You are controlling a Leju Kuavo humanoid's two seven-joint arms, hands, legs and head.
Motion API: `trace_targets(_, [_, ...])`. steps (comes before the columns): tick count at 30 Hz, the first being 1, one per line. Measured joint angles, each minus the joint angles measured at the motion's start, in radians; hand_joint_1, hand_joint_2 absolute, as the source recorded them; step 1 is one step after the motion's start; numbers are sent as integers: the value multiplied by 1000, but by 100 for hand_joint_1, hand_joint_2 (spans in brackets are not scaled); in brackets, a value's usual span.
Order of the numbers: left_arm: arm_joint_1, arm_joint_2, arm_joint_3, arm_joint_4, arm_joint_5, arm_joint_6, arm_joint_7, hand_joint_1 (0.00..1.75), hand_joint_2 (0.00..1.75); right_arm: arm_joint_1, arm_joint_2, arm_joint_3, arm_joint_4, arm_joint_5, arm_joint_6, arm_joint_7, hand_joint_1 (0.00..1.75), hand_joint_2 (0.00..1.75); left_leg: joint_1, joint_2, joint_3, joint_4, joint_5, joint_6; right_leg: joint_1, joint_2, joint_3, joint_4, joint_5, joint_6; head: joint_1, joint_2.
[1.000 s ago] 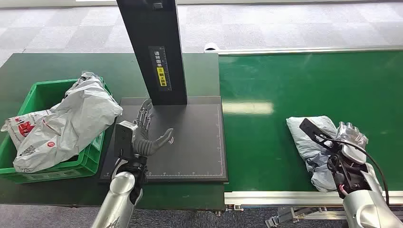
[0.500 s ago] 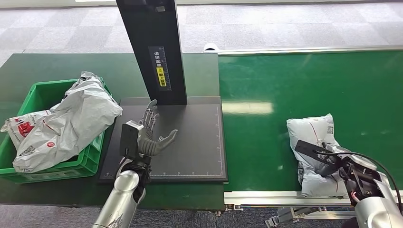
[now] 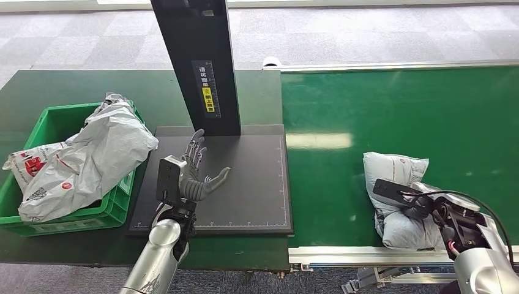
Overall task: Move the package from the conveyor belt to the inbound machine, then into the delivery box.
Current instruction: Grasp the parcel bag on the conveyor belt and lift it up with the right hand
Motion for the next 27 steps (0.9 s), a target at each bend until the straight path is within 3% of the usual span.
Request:
trace_targets(18, [1,1,1,0,0,8,0,0,175,-9,35,28,0,-1,-10,4,175,175,0,-1,0,0,0,0,0,0,0,0,0,0,0,0])
trace_targets(27, [35,5,16,-72,33,58,-33,0,175,3,66,37,-23,-72,-186,-32,175,175,0,0,-2,0,0,0,0,0,-1,0,0,0,0,0])
